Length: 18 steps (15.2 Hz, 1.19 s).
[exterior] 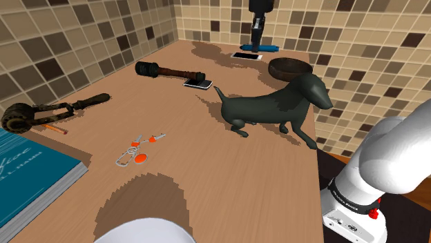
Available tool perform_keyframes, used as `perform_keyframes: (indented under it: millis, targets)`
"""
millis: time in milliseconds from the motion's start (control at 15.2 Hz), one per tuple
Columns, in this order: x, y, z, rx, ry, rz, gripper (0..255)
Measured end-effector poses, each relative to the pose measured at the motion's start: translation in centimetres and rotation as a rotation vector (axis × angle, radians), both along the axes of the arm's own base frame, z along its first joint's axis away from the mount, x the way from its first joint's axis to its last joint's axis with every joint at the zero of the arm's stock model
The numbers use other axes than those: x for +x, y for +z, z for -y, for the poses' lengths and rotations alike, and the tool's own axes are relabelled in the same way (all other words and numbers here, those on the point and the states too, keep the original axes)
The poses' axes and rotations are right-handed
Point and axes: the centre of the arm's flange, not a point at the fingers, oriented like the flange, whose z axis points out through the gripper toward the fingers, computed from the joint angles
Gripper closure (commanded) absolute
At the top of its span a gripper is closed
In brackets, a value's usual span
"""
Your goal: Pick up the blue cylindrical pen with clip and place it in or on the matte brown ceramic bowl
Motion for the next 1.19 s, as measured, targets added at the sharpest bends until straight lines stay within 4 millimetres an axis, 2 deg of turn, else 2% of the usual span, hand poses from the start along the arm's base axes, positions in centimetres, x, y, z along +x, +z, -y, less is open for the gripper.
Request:
perform_keyframes:
  millis: [528, 792, 1188]
  targets:
    - [-4.5, 0.6, 9.9, 0.001, 0.0, 0.0, 255]
    - [-6.1, 0.3, 13.9, 0.001, 0.0, 0.0, 255]
    - [-6.5, -2.6, 14.7, 0.001, 0.001, 0.0, 255]
